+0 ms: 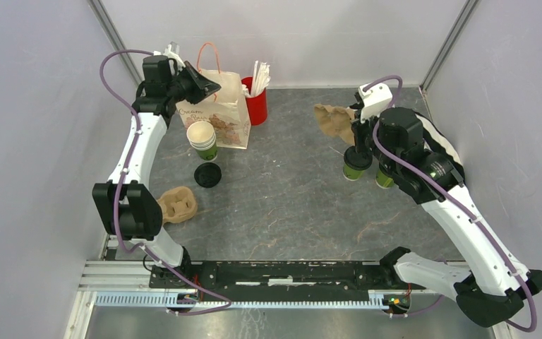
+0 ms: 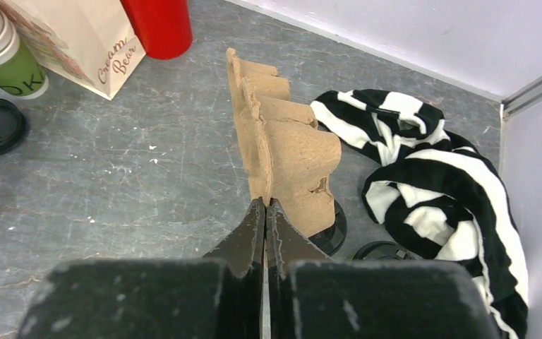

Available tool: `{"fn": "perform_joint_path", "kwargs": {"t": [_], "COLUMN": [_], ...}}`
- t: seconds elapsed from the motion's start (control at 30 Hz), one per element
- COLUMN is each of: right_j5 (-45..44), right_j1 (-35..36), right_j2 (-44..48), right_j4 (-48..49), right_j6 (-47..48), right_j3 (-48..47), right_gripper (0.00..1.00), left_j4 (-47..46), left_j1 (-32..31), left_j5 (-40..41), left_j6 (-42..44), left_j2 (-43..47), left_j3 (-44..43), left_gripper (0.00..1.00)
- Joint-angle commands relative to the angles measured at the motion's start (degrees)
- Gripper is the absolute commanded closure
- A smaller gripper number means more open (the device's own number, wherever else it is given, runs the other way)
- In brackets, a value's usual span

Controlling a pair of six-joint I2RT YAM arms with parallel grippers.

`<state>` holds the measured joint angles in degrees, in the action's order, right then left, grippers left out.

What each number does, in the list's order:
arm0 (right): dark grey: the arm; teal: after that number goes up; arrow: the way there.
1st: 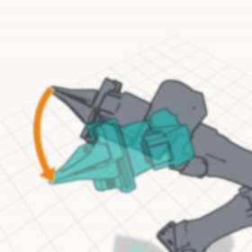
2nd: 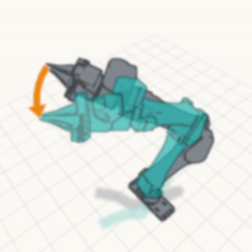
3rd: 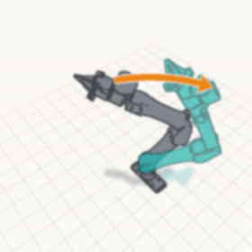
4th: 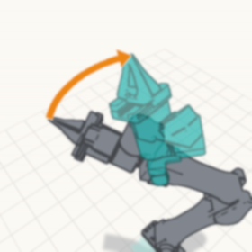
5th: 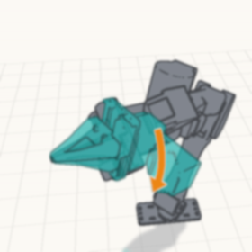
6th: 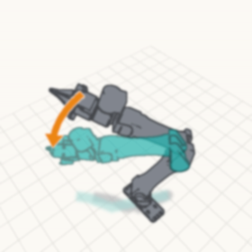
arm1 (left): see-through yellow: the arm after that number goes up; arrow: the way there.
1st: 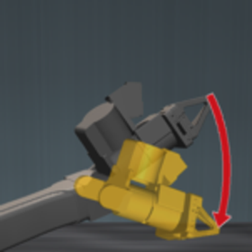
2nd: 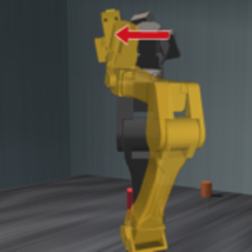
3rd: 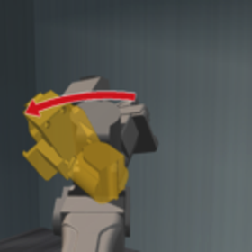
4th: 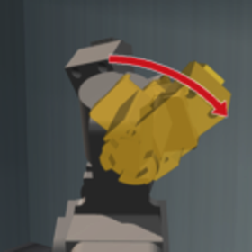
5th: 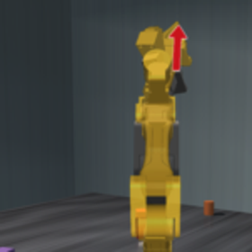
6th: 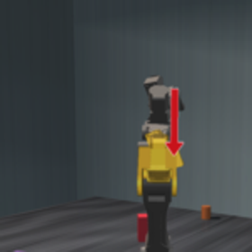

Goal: Pack the takeout coffee

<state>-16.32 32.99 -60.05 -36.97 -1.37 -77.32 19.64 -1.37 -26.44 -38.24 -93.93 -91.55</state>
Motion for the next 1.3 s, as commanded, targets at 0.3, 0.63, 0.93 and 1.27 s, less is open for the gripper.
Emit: {"fn": "perform_joint_path", "kwargs": {"t": [0.3,0.63,0.93,1.27], "right_j5": [1.6,1.7,0.5,-7.8], "right_j1": [0.1,0.1,0.0,0.1], "right_j2": [2.4,-0.1,-1.8,-1.4], "right_j4": [0.7,1.3,-0.1,-1.4], "right_j6": [-6.8,-5.1,-2.9,0.9], "right_j3": [-0.1,-2.8,-6.4,-11.4], "right_gripper": [1.0,1.0,1.0,1.0], "left_j4": [-1.6,-0.5,1.0,8.8], "left_j1": [-0.8,-3.8,-7.8,-18.5], "left_j5": [-16.8,-21.2,-21.7,-16.5], "left_j6": [3.9,7.8,7.1,4.8], "left_j2": [2.3,4.5,6.6,11.2], "left_j3": [2.6,4.6,7.3,7.0], "left_gripper": [0.98,0.98,0.98,0.98]}}
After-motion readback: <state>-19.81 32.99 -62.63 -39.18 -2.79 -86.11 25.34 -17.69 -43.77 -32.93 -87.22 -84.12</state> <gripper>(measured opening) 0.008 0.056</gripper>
